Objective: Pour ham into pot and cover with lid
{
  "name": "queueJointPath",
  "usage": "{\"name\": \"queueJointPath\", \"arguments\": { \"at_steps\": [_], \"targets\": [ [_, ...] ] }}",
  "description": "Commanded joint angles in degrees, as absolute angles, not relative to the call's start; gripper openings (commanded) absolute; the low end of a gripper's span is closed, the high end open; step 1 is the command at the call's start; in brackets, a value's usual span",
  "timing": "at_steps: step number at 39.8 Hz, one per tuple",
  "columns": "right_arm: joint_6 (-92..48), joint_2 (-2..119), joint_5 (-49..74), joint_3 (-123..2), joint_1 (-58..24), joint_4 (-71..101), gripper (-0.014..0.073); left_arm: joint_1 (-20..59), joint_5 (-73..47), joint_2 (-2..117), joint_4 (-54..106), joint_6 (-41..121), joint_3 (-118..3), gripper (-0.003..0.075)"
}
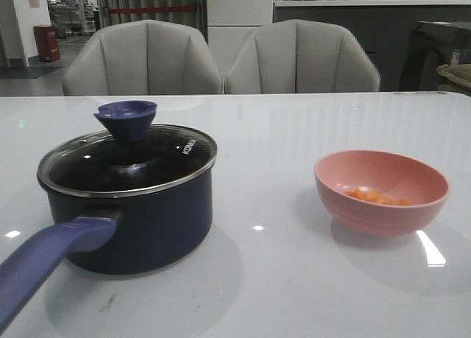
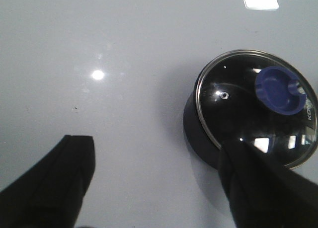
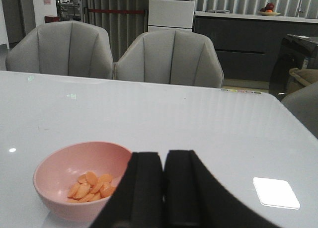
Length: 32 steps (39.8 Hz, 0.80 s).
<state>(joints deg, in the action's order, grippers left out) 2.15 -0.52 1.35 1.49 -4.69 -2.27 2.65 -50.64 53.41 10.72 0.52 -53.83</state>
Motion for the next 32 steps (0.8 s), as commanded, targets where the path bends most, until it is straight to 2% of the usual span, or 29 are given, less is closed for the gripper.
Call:
{"name": "queueJointPath", "arguments": {
  "at_steps": [1, 18, 32],
  "targets": [
    [2.17, -1.63, -3.54, 2.09, -4.42, -2.84, 0.0135, 4.17, -49.87, 56.81, 12.21, 0.0, -58.28, 0.0556],
    [2.17, -1.63, -3.54, 2.09, -4.42, -2.84, 0.0135, 19.73, -50.82, 68.95, 5.35, -11.83, -66.66, 0.0556],
    [2.17, -1.63, -3.54, 2.09, -4.42, -2.84, 0.0135, 31.46, -55.22, 83.99, -2.59, -22.82, -79.24, 0.0556]
  ]
}}
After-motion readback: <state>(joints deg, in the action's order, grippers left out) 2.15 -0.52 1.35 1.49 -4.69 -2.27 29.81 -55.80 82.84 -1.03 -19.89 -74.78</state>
